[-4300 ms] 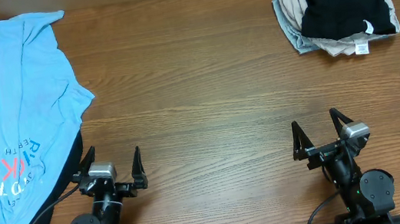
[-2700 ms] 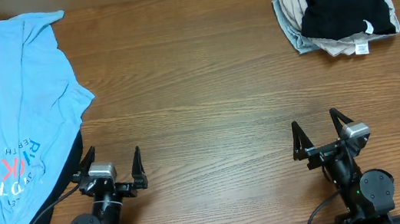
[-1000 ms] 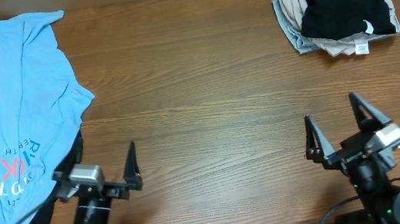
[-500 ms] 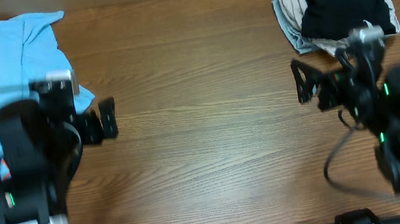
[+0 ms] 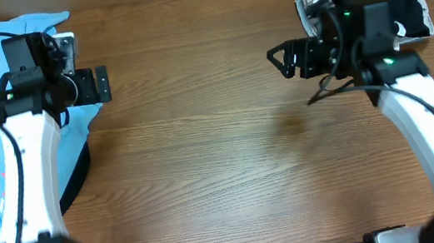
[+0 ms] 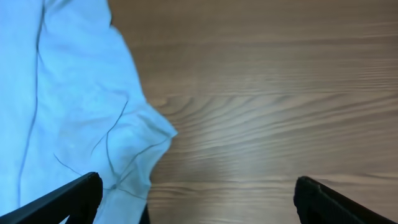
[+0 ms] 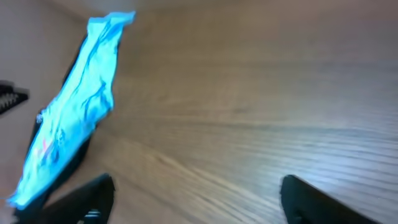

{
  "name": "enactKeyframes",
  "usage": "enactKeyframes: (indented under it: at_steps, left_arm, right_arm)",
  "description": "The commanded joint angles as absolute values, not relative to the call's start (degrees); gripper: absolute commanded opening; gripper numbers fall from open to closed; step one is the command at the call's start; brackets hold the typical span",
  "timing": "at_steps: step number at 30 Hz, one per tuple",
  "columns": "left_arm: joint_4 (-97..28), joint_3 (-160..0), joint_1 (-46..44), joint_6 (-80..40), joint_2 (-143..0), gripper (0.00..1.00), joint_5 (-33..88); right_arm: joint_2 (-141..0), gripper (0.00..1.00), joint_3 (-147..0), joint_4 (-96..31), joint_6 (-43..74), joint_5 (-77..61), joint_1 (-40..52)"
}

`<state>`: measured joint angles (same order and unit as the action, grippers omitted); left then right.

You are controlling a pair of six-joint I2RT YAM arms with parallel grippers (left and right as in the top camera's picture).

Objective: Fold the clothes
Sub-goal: 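Reach the left gripper to the light-blue T-shirt and grasp its edge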

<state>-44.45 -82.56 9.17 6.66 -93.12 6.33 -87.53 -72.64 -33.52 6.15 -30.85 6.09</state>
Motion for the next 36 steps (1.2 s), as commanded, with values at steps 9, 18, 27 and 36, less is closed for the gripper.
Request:
enactKeyframes:
  at_steps: [9,18,27,36]
  left_arm:
    - [-41.0,-83.7,12.0,8.1,-107.7,0.74,3.8]
    - [-37.0,-83.7,12.0,6.0,-115.5,0.57,-2.1]
    - [-32.6,-83.7,12.0,6.0,-119.6,0.49,-3.2]
    - [-32.4,-83.7,11.6,6.0,-121.6,0.41,1.0]
  right_arm:
    - [-95.4,0.72,-73.3,-33.9,6.2,-35.1,6.4]
    - [-95.4,0.72,-73.3,-34.2,6.2,-34.6,6.4]
    - [-95.3,0.7,-73.3,-34.2,6.2,-34.6,6.4]
    - [-95.4,0.68,-73.3,-34.4,6.2,-33.9,6.4]
